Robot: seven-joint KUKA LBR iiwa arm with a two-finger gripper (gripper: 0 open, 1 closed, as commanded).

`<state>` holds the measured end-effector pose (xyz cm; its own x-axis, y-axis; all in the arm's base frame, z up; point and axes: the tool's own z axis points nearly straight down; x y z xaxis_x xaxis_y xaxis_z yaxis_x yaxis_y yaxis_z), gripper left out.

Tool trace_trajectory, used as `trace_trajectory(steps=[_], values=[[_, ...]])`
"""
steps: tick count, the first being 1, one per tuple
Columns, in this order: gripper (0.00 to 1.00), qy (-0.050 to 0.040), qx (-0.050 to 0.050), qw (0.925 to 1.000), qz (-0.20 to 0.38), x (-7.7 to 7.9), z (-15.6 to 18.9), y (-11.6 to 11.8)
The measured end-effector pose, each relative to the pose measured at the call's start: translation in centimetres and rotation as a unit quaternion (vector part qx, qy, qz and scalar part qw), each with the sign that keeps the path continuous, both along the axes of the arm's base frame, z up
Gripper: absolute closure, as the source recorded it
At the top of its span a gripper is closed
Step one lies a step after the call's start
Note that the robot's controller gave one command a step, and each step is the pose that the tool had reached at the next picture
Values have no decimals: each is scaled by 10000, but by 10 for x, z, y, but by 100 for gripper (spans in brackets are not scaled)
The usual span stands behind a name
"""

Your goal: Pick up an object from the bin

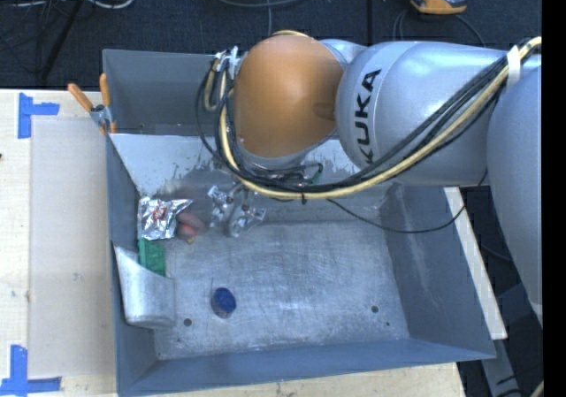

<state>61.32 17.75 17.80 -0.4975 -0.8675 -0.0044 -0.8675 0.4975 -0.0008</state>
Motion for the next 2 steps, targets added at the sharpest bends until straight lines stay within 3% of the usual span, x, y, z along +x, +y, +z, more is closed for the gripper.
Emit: trace_trajectory(steps=[1,2], values=[[100,33,-22,9965,-839,-45,-9,-41],[100,44,-15,9825,-1861,-102,-31,-27]])
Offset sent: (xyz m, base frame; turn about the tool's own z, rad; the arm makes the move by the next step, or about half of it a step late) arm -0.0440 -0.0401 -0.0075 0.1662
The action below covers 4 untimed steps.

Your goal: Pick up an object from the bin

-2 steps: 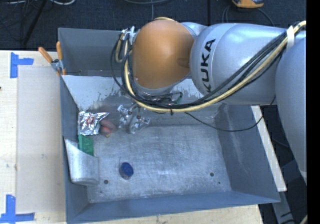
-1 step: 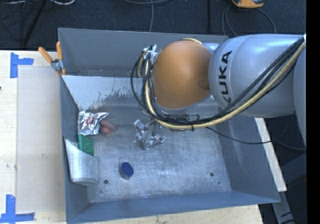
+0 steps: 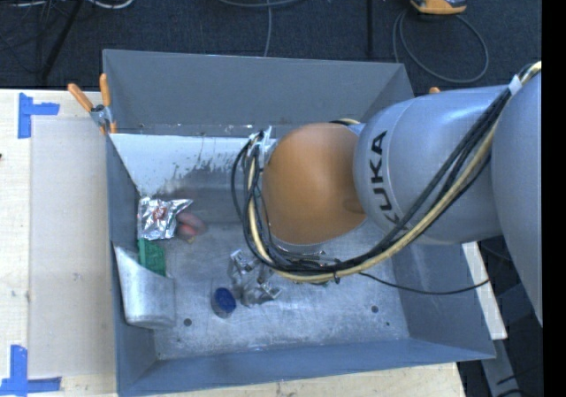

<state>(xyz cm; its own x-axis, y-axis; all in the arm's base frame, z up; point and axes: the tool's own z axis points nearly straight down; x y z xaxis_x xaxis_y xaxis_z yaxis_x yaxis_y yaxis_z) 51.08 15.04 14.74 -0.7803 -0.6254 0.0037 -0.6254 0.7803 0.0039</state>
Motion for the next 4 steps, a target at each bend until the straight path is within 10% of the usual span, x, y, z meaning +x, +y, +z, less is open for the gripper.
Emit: trace_trajectory(steps=[1,2,3,4], values=[[100,-66,11,9975,706,10,107,3],[0,-30,5,9975,702,8,103,3],[0,18,-1,9981,622,9,-2,33],[0,-3,3,9813,1926,21,-74,26]])
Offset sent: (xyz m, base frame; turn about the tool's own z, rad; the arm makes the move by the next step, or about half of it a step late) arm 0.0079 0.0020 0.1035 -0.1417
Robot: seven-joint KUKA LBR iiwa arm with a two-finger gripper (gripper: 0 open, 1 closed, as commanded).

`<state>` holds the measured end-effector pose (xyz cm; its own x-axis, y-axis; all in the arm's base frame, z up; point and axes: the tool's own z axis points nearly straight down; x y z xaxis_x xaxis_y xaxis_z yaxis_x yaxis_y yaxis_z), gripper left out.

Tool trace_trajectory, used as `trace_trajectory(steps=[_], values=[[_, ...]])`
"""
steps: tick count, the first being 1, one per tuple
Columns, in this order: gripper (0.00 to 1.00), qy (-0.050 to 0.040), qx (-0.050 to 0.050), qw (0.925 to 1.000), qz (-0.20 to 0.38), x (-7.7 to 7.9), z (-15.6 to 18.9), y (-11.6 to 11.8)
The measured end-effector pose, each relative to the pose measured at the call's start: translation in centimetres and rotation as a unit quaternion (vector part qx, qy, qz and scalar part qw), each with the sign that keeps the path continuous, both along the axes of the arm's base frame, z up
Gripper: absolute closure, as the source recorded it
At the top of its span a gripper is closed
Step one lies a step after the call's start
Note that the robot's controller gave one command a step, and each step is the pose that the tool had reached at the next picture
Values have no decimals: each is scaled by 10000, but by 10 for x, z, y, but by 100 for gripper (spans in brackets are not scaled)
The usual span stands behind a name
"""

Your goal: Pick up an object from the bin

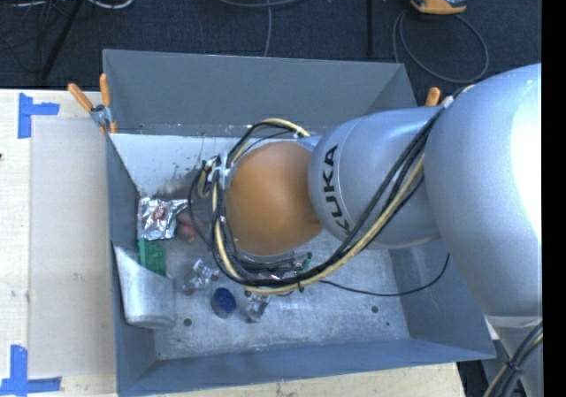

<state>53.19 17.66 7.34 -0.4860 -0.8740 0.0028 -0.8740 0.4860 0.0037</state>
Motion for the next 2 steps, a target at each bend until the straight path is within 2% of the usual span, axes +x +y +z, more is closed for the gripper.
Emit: trace_trajectory(steps=[1,2], values=[[100,-15,3,10000,-10,1,3,0],[100,-58,18,10000,74,13,143,-9]])
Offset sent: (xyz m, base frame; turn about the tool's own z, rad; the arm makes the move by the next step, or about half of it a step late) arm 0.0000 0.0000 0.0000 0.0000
